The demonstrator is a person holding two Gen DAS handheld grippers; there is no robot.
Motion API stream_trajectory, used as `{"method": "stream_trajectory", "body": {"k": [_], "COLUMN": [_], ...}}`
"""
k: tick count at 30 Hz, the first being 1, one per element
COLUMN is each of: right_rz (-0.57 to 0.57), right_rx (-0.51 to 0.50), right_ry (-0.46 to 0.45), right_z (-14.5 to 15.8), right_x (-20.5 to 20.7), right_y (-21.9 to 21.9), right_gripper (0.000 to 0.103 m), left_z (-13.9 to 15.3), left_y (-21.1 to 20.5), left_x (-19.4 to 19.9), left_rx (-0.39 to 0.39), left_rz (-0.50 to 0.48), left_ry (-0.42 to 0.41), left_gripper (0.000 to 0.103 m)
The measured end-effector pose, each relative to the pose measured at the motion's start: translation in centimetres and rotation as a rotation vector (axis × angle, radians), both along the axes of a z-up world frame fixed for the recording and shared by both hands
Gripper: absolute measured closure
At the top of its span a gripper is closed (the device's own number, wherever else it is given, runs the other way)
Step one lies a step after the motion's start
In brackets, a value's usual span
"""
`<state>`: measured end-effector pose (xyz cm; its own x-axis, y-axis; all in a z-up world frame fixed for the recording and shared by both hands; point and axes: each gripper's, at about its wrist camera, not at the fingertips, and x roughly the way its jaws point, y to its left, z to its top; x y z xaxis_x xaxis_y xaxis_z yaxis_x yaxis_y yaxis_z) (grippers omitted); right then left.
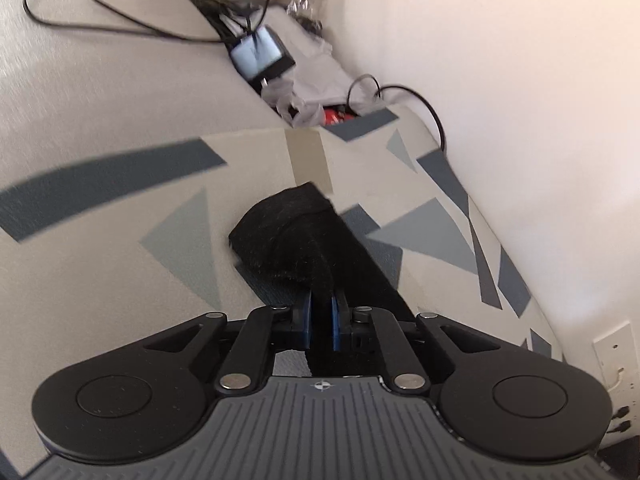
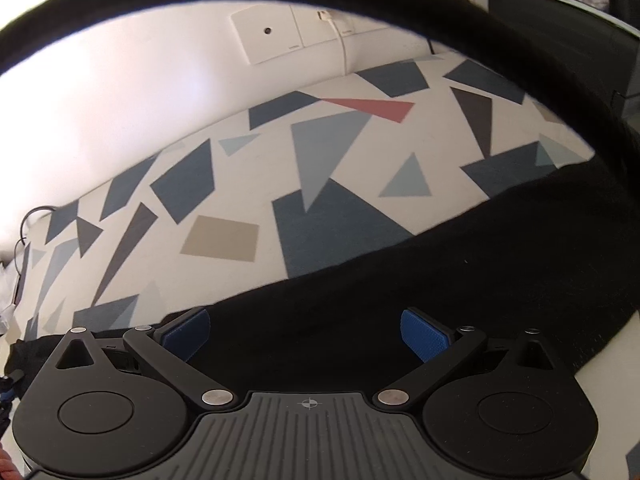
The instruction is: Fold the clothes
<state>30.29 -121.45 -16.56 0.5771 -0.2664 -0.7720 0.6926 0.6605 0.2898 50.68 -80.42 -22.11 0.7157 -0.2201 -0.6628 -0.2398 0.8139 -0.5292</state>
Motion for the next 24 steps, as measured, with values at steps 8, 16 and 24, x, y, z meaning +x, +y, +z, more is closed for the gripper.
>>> {"method": "stream_trajectory", "body": {"k": [8,16,24], "right_rz": [0.027,0.046,-0.075], "right_rx": [0.036,0.078,0.066], "right_ry": [-0.009,-0.031,-0.041], "right_z": [-0.5,-0.7,-0.6], "right_x": [1.1,2.0,-2.7], "right_y": [1.0,1.6,-1.4], "right_gripper": [0.001,0.001,0.001], "left_z": [4.6,7.2,10.4], "left_y": [5.5,5.9,-8.0], "left_x": [-1.6,-4.0,-9.6], "left_rx": [0.119,0.226,0.258], "left_rz": [0.166,0.135,-0.447], "left_ry": [-0.11,-0.176,-0.412], "left_gripper": [0.094,0.094,0.094]}}
